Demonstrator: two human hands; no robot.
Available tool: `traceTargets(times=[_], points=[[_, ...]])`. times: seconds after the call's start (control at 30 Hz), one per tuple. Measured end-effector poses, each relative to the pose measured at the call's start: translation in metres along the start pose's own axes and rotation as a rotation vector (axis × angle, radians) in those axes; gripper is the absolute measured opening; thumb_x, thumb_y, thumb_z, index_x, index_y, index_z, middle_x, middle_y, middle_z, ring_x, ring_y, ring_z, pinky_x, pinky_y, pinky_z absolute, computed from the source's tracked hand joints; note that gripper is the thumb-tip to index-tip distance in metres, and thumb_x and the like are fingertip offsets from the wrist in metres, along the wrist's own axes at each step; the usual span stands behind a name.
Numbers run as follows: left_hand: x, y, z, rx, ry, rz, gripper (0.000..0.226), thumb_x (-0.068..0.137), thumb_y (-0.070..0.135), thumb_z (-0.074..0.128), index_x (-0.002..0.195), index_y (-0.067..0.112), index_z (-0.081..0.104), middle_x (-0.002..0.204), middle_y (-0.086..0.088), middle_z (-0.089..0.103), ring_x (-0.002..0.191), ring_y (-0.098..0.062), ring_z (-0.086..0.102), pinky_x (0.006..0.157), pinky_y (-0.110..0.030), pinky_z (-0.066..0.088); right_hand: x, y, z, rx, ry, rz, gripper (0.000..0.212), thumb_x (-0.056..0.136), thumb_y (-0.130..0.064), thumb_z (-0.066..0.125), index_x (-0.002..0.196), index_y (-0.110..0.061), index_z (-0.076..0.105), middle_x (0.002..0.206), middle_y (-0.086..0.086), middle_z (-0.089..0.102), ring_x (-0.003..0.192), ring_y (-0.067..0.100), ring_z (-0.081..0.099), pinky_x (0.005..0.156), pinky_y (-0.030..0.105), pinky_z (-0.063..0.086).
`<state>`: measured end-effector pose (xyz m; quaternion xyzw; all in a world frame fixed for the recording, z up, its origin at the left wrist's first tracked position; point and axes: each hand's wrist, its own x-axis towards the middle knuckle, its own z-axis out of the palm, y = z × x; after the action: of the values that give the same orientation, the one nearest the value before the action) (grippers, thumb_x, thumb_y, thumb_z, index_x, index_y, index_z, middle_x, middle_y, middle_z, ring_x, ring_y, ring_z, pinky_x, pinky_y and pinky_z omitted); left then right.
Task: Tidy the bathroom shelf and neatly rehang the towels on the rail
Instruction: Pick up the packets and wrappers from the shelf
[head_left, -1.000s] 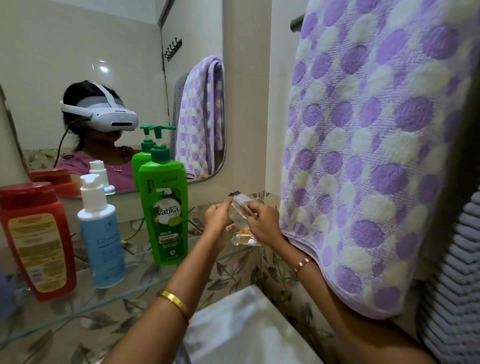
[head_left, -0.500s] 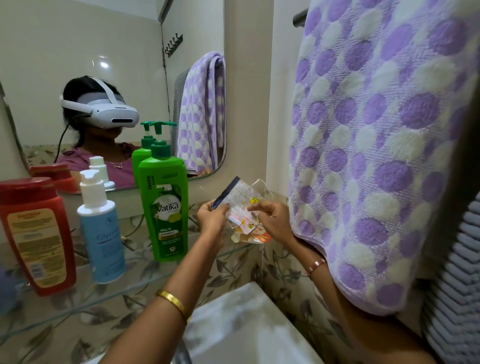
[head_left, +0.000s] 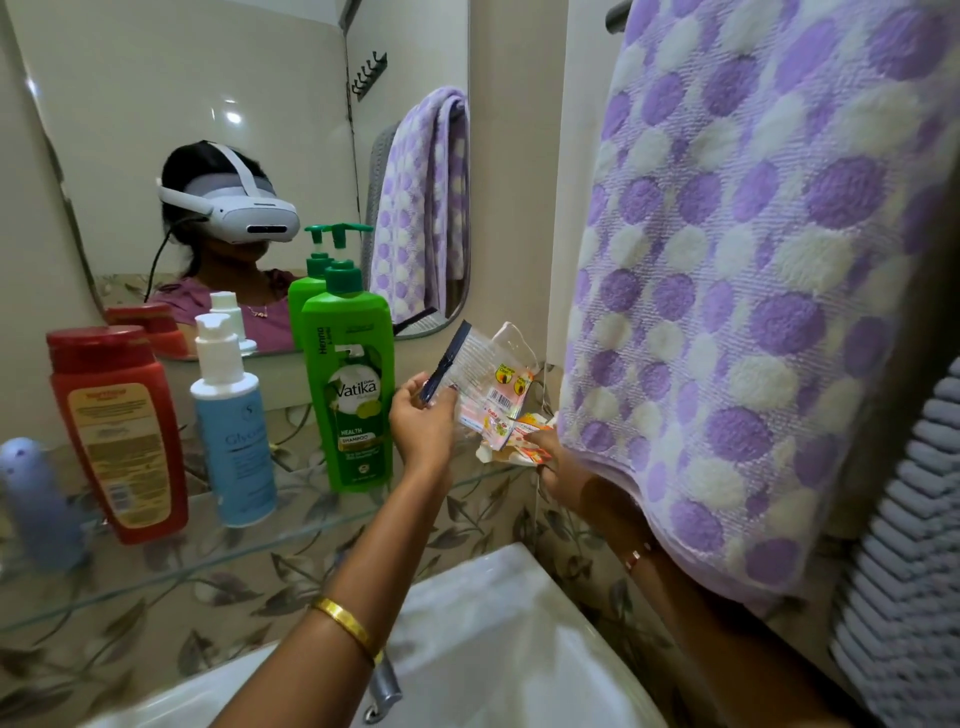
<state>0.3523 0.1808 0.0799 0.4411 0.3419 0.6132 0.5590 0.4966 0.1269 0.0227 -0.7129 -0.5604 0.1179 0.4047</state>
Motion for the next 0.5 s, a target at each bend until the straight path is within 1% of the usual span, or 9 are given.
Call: traceTargets(times=[0.07, 0.13, 0.2, 0.27, 0.33, 0.37, 0.43, 0.47, 0.5], points=[[-0.005, 0.001, -0.005, -0.006, -0.005, 0.010, 0.032, 0.083, 0.002, 0.060, 0.114, 0.010, 0.051, 0.111, -0.016, 0.063, 0.094, -0.027, 0.063, 0.077, -0.038, 0.055, -0.001, 0.002, 0.003, -0.084, 0.012, -0.005, 0.040, 0.096, -0.004, 0.034, 0.137, 0.001, 0.034, 0.146, 0.021, 0.035, 0.134, 0.032, 0.033, 0.103, 0.019, 0.035], [-0.011, 0.001, -0.009, -0.002, -0.016, 0.035, 0.029, 0.083, 0.002, 0.060, 0.108, 0.013, 0.052, 0.109, -0.015, 0.063, 0.092, -0.026, 0.063, 0.074, -0.035, 0.055, -0.004, 0.006, 0.005, -0.209, 0.076, -0.073, 0.038, 0.097, -0.020, 0.037, 0.134, -0.007, 0.042, 0.140, 0.015, 0.045, 0.129, 0.029, 0.041, 0.103, 0.026, 0.033], [-0.020, 0.003, -0.014, -0.006, -0.031, 0.059, 0.028, 0.083, 0.002, 0.060, 0.107, 0.015, 0.051, 0.105, -0.012, 0.063, 0.087, -0.021, 0.062, 0.067, -0.027, 0.053, -0.013, 0.003, 0.004, -0.273, 0.141, -0.115, 0.040, 0.097, -0.033, 0.036, 0.131, -0.016, 0.045, 0.134, 0.011, 0.052, 0.124, 0.028, 0.047, 0.102, 0.034, 0.035], [-0.029, 0.005, -0.018, -0.032, -0.051, 0.063, 0.030, 0.084, 0.003, 0.059, 0.111, 0.011, 0.051, 0.105, -0.013, 0.063, 0.087, -0.022, 0.062, 0.064, -0.024, 0.051, -0.022, 0.000, 0.005, -0.222, 0.178, -0.087, 0.042, 0.096, -0.041, 0.034, 0.131, -0.022, 0.045, 0.131, 0.008, 0.055, 0.122, 0.027, 0.049, 0.101, 0.036, 0.037], [-0.038, 0.007, -0.025, -0.054, -0.069, 0.066, 0.031, 0.084, 0.003, 0.059, 0.113, 0.011, 0.051, 0.104, -0.012, 0.064, 0.083, -0.021, 0.061, 0.058, -0.019, 0.051, -0.032, -0.006, 0.004, -0.129, 0.187, -0.027, 0.038, 0.096, -0.037, 0.035, 0.130, -0.022, 0.048, 0.129, 0.007, 0.057, 0.119, 0.026, 0.052, 0.097, 0.032, 0.039], [-0.042, 0.007, -0.030, -0.068, -0.076, 0.066, 0.030, 0.084, 0.004, 0.059, 0.112, 0.013, 0.051, 0.102, -0.009, 0.065, 0.079, -0.018, 0.061, 0.053, -0.016, 0.050, -0.038, -0.010, 0.005, -0.084, 0.201, -0.023, 0.034, 0.096, -0.032, 0.039, 0.127, -0.022, 0.051, 0.125, 0.007, 0.060, 0.116, 0.025, 0.054, 0.092, 0.023, 0.040], [-0.051, 0.006, -0.040, -0.103, -0.087, 0.050, 0.030, 0.085, 0.004, 0.058, 0.113, 0.014, 0.051, 0.098, -0.006, 0.066, 0.074, -0.012, 0.062, 0.049, -0.012, 0.048, -0.053, -0.016, 0.007, 0.011, 0.342, -0.073, 0.026, 0.092, -0.018, 0.051, 0.115, -0.018, 0.062, 0.112, 0.008, 0.067, 0.105, 0.023, 0.060, 0.078, 0.008, 0.039], [-0.056, 0.006, -0.045, -0.122, -0.090, 0.033, 0.031, 0.085, 0.005, 0.058, 0.114, 0.013, 0.051, 0.098, -0.005, 0.066, 0.074, -0.010, 0.063, 0.050, -0.011, 0.048, -0.059, -0.015, 0.009, 0.007, 0.427, -0.130, 0.022, 0.088, -0.011, 0.057, 0.107, -0.014, 0.067, 0.106, 0.010, 0.070, 0.099, 0.025, 0.063, 0.077, 0.010, 0.041], [-0.061, 0.004, -0.050, -0.138, -0.089, 0.010, 0.032, 0.085, 0.005, 0.058, 0.116, 0.011, 0.051, 0.101, -0.006, 0.066, 0.076, -0.011, 0.063, 0.051, -0.012, 0.049, -0.064, -0.014, 0.012, -0.013, 0.470, -0.165, 0.021, 0.084, -0.004, 0.060, 0.102, -0.010, 0.070, 0.101, 0.013, 0.072, 0.096, 0.028, 0.064, 0.079, 0.017, 0.044]])
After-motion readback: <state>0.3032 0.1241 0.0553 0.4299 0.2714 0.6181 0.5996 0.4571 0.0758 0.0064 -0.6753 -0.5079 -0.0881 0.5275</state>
